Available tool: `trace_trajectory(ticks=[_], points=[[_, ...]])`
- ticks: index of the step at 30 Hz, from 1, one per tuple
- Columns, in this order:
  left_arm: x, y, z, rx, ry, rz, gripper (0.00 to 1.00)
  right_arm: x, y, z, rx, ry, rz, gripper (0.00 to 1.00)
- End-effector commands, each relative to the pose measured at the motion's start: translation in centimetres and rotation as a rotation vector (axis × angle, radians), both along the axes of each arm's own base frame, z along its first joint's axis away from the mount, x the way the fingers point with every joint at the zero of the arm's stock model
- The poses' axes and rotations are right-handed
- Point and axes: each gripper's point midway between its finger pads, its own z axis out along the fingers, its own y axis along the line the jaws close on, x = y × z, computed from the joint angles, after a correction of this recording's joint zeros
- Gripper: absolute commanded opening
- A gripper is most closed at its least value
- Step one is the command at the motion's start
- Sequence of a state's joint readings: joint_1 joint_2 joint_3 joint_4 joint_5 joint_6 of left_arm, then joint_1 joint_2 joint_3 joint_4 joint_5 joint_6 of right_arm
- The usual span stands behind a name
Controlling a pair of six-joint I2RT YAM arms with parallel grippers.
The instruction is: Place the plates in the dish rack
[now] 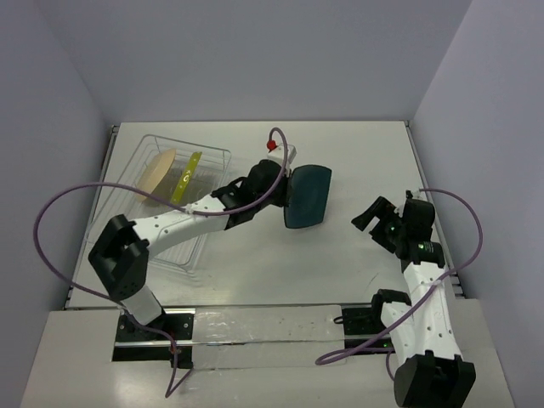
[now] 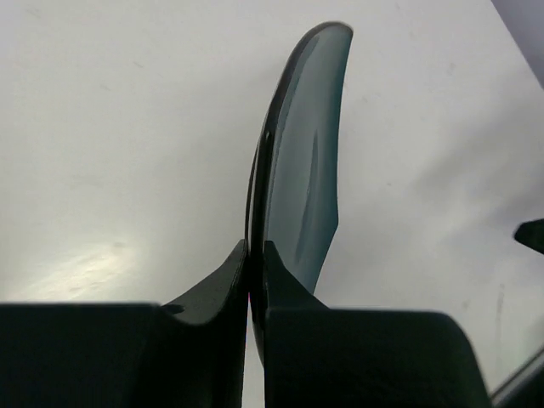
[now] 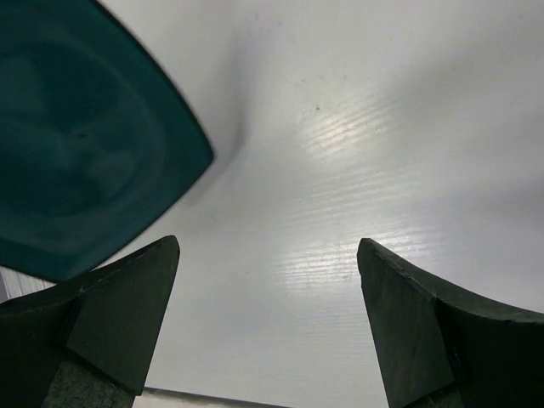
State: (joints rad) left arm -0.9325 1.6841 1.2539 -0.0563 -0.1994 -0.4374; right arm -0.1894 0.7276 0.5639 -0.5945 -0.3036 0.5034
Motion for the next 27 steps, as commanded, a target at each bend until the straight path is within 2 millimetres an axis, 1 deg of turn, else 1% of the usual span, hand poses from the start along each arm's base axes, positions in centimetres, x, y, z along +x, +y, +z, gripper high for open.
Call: trace_trajectory(ticks=[1,2,3,4,5,7,9,13,14,15,17,18,20,23,26,27], points=[[2.1,4.6,14.2,-0.032,-0.312,0.149,0.0,0.7,0.1,3.1,-0.02,-0.102,0.02,0.93],[1.9,5.4,15.0,-0.002,-0.328,0.15,0.0,0.7,0.0,3.1,-0.026,-0.101,0.018,0.93],[2.1,6.2,15.4,0.018,-0.339,0.182,0.0,0.7,-0.1,2.9,-0.03,-0.095,0.014,0.93],[2.2,6.8,16.8,0.025,-0.358,0.199,0.0,0.7,-0.2,2.8,-0.035,-0.091,0.01,0.92],[2.3,7.6,16.9,0.07,-0.369,0.214,0.0,0.8,-0.3,2.7,-0.037,-0.09,0.007,0.92],[2.7,9.9,19.5,0.164,-0.436,0.268,0.0,0.8,-0.4,2.4,-0.04,-0.079,0.004,0.92],[3.0,11.6,20.8,0.272,-0.489,0.293,0.0,0.8,-0.6,2.3,-0.049,-0.075,-0.005,0.92],[3.8,13.7,21.9,0.491,-0.548,0.314,0.0,0.7,-1.2,2.1,-0.074,-0.065,-0.031,0.93],[4.1,14.6,22.7,0.519,-0.571,0.356,0.0,0.7,-1.3,2.1,-0.077,-0.062,-0.036,0.93],[4.1,14.8,22.8,0.542,-0.573,0.336,0.0,0.7,-1.4,2.0,-0.08,-0.059,-0.04,0.92],[4.0,15.0,24.6,0.551,-0.603,0.292,0.0,0.8,-1.6,2.0,-0.09,-0.055,-0.046,0.92],[3.9,15.4,25.3,0.583,-0.619,0.279,0.0,0.8,-1.8,2.0,-0.095,-0.051,-0.051,0.92],[4.1,16.7,26.8,0.637,-0.642,0.323,0.0,0.8,-1.9,1.9,-0.101,-0.043,-0.059,0.93],[4.8,18.1,25.6,0.743,-0.597,0.341,0.0,0.8,-2.2,1.5,-0.11,-0.031,-0.068,0.93],[5.4,19.6,24.5,0.787,-0.571,0.398,0.0,0.8,-2.4,1.2,-0.116,-0.019,-0.072,0.93],[5.6,19.7,23.9,0.787,-0.559,0.395,0.0,0.9,-2.4,1.2,-0.119,-0.018,-0.074,0.93]])
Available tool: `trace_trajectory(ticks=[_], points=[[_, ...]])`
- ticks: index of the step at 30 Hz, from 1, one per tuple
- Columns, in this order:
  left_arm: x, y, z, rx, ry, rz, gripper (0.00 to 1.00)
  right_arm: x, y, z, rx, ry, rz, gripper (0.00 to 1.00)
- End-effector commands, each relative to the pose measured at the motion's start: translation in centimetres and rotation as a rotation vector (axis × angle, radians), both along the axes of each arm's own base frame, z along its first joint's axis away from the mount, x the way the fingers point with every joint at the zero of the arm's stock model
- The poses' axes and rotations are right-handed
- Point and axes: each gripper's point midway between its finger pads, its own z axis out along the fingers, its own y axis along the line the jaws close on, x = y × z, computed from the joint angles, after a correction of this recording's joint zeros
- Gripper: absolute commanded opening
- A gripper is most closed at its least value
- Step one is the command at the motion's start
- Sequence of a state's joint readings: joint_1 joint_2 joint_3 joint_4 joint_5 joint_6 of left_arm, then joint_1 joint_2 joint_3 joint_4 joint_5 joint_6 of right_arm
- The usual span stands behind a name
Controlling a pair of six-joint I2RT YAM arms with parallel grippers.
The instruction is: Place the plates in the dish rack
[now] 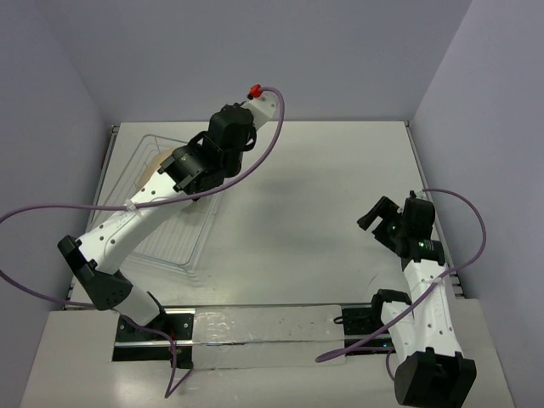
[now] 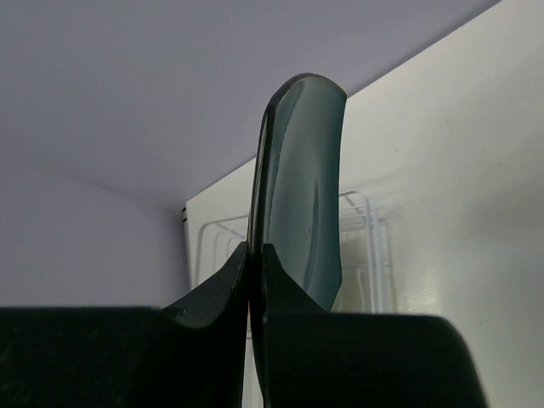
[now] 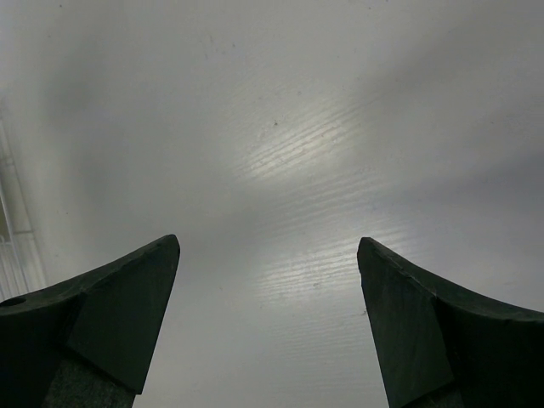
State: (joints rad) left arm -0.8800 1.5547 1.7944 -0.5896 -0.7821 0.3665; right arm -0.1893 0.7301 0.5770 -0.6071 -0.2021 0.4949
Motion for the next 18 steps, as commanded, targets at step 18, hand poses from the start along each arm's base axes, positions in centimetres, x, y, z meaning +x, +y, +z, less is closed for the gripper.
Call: trace_trajectory(ticks=[18], points=[[1.1,6.6,-6.0,-0.016,0.171,0.257,0.0,0.8,-0.7,-0.9,-0.034,0.068,-0.004,0.93]])
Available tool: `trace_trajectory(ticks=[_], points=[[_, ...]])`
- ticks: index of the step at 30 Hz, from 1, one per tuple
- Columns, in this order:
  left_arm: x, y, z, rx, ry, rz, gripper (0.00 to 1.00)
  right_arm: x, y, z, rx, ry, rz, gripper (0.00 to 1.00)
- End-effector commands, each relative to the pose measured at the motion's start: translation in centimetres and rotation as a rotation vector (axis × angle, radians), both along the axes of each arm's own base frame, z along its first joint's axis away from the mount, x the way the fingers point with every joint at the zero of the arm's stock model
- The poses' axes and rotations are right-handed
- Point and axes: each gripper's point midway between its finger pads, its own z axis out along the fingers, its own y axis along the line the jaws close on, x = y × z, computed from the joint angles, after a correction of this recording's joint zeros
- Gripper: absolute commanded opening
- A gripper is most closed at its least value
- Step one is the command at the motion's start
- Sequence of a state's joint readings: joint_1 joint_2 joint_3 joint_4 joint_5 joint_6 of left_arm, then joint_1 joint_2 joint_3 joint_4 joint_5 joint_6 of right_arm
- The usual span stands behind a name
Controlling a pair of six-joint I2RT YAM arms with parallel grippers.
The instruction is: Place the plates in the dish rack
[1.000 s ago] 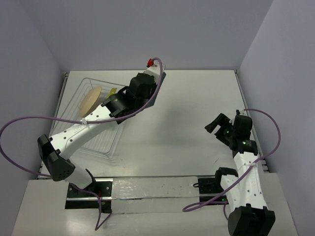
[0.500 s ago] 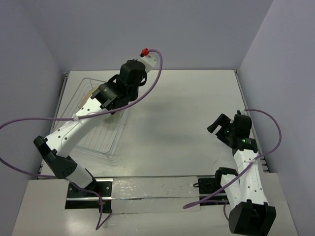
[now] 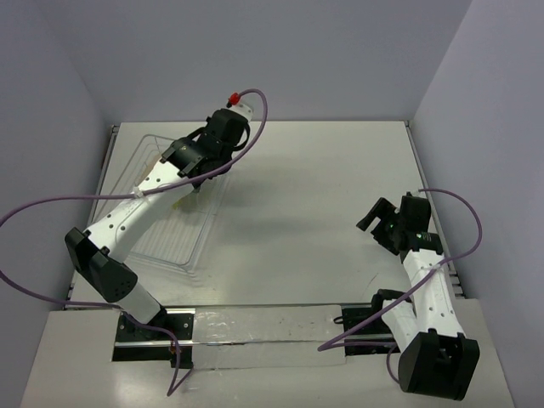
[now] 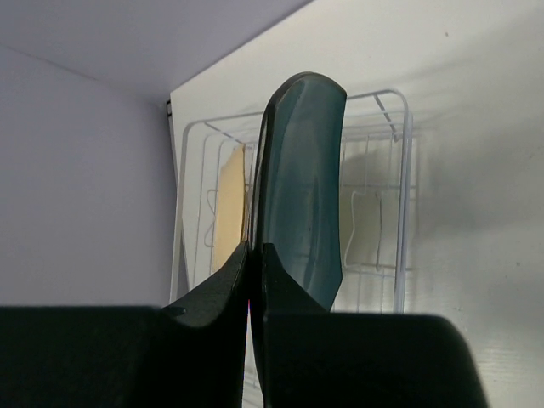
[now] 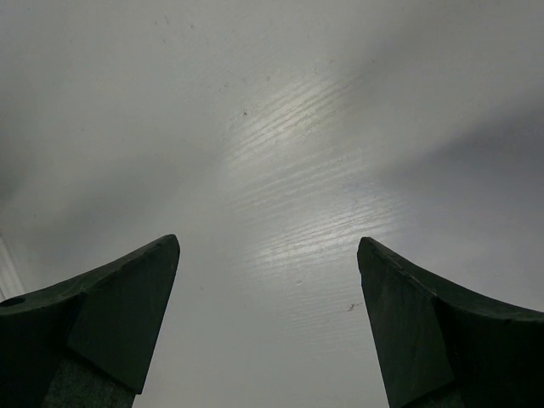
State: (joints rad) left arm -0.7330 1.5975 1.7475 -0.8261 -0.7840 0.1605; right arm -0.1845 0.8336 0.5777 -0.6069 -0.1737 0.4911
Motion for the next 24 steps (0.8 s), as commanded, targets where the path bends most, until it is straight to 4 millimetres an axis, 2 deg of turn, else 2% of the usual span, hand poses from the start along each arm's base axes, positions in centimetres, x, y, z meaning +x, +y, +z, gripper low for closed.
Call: trace_trajectory(ticks=[1,3,6,14,21,24], points=[[-0.4,0.2,0.7,-0.053,-0.027,0.039,0.0,0.8,-0.3,1.2,-0.03,-0.034,0.01,0.93],[-0.8,0.5,-1.3,-0.022,0.031,0.053,0.0,0.8,-0.3,1.1,-0.028,-0.03,0.009,0.93],[-0.6,1.3,-2.9,0.036,0.041,0.096,0.0,0.8,-0.2,1.0,-0.026,-0.023,0.013,0.93],[0.5,1.5,-4.2,0.005,0.066,0.112,0.0,0.8,-0.3,0.7,-0.027,-0.015,0.013,0.93],[1.3,2.9,-6.3,0.041,0.11,0.156,0.0,0.9,-0.3,0.5,-0.027,-0.004,0.011,0.93],[1.3,2.5,-7.3,0.033,0.137,0.129,0.0,0.9,-0.3,0.4,-0.027,-0.001,0.011,0.93]])
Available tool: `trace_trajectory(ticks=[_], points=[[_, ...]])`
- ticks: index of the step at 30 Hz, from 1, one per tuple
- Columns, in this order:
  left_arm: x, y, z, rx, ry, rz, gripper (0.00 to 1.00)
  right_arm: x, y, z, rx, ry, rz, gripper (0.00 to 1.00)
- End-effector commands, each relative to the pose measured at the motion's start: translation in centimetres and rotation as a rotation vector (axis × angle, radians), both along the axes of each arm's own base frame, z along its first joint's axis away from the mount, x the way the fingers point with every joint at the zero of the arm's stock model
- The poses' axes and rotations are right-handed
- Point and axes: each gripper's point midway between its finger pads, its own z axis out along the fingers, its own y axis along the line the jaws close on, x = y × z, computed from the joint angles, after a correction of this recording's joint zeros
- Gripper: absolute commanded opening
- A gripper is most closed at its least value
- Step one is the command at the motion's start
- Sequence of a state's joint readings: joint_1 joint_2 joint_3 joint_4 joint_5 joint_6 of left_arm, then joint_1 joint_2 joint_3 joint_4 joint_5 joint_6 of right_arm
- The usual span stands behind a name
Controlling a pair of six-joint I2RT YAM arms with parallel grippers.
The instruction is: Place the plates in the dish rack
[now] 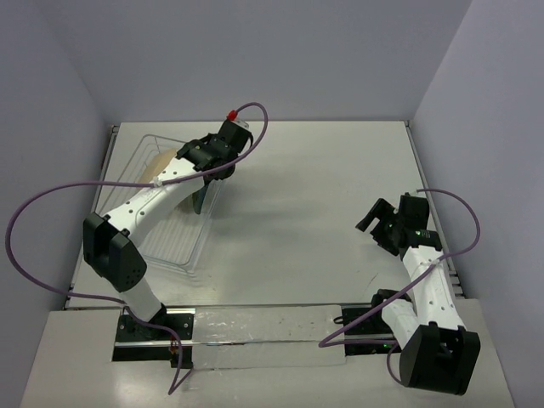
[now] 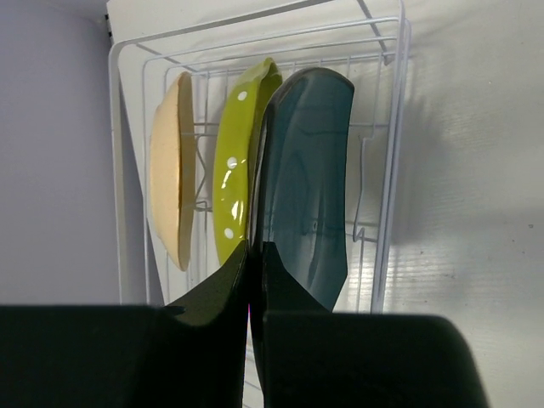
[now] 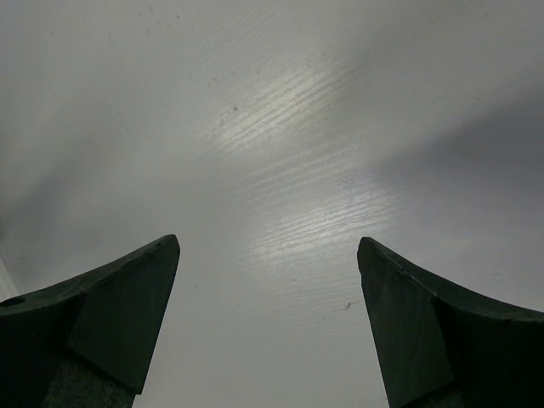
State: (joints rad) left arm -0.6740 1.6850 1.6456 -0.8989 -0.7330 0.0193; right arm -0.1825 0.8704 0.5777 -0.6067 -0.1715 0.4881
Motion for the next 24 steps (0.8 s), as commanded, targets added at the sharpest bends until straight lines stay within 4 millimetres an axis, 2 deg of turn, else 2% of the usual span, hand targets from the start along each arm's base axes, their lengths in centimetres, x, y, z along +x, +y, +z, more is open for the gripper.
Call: trace_trajectory(ticks=[1,7,12,17,21,24], points=[[1.1,0.6,0.5,0.003,-0.041,0.008,0.0,1.0,-0.4,1.2,-0.031,-0.036,0.008,0.93],[1.0,0.5,-2.3,0.055,0.03,-0.038,0.0,0.9,-0.4,1.2,-0.034,-0.035,0.005,0.93],[1.3,0.3,-2.9,0.073,0.051,-0.038,0.02,0.9,-0.6,1.1,-0.037,-0.031,-0.002,0.93],[1.7,-0.2,-2.5,0.051,0.046,-0.022,0.42,0.9,-0.6,1.2,-0.039,-0.034,-0.005,0.93],[1.5,-0.8,-1.7,0.019,0.057,-0.039,0.48,1.0,-0.6,1.4,-0.038,-0.042,-0.003,0.93],[0.9,-1.6,-0.6,0.004,0.032,-0.057,0.64,0.9,-0.4,1.5,-0.035,-0.052,0.004,0.94]])
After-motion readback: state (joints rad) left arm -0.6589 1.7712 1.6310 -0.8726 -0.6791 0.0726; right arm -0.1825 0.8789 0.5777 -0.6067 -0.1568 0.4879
